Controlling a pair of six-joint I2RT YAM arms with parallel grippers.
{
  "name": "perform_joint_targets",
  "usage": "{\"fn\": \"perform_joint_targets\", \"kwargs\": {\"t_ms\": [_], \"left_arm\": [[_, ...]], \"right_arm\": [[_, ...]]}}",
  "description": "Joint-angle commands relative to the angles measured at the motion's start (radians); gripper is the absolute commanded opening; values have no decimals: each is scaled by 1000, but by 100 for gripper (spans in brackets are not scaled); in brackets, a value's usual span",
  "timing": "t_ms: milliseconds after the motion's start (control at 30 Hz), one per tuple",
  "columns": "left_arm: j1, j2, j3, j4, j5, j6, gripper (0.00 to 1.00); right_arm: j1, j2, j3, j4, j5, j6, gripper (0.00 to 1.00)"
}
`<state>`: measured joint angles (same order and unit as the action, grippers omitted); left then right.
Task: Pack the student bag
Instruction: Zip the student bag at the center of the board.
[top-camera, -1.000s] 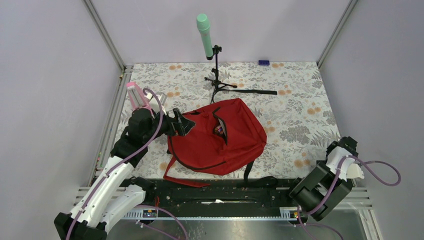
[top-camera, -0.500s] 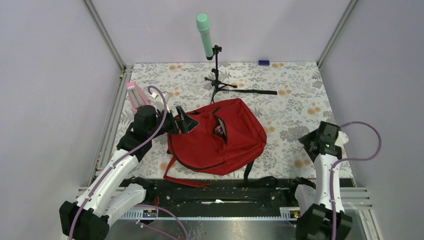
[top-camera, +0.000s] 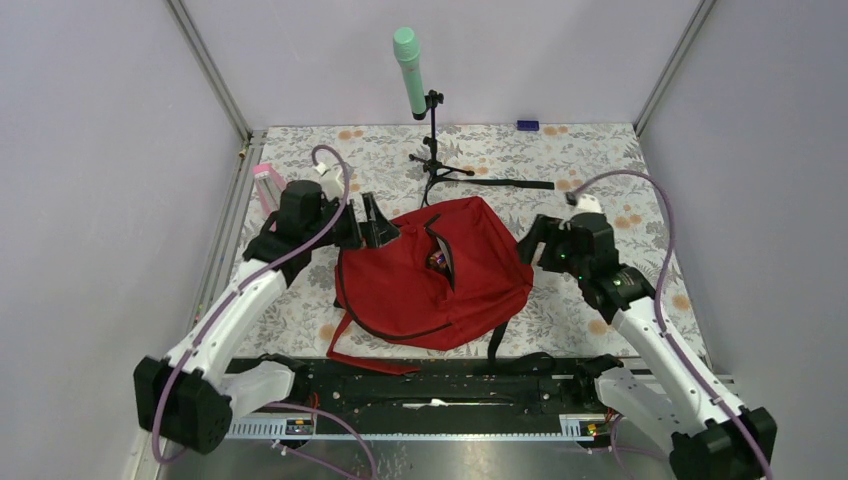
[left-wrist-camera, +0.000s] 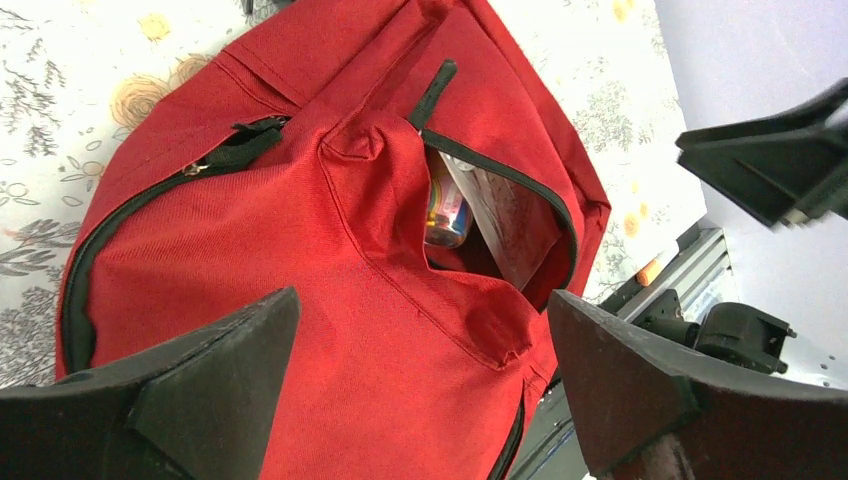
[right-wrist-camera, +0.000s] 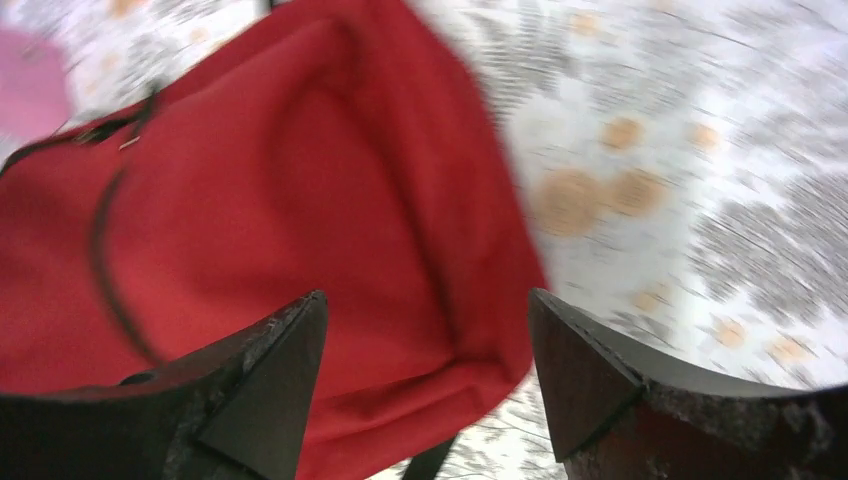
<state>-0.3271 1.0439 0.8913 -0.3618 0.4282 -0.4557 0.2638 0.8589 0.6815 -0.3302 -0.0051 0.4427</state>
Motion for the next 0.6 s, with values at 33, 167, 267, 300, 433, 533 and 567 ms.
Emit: {"fn": "perform_joint_targets", "kwargs": {"t_ms": [33,167,267,300,433,533,567], "left_arm": [[5,142,105,48,50,-17,99],[2,258,189,52,77,-44,99],[0,334,226,67,103,-63,99],[-1,355,236,67,112,-69,99],[-1,394,241,81,138,-92,99],[0,387,240,65,112,-72,99],[-1,386,241,57,104,-65,99]], "right_arm": [[282,46,150,64,89,-135,81],[450,135,225,40,178,-171,82],[551,226,270,48,253,-213,82],[581,266,290,42,280,-228,82],[660,387,320,66,429,-255,79],[685,435,317,79,476,-248,53],[695,440,312,84,474,-245,41]]}}
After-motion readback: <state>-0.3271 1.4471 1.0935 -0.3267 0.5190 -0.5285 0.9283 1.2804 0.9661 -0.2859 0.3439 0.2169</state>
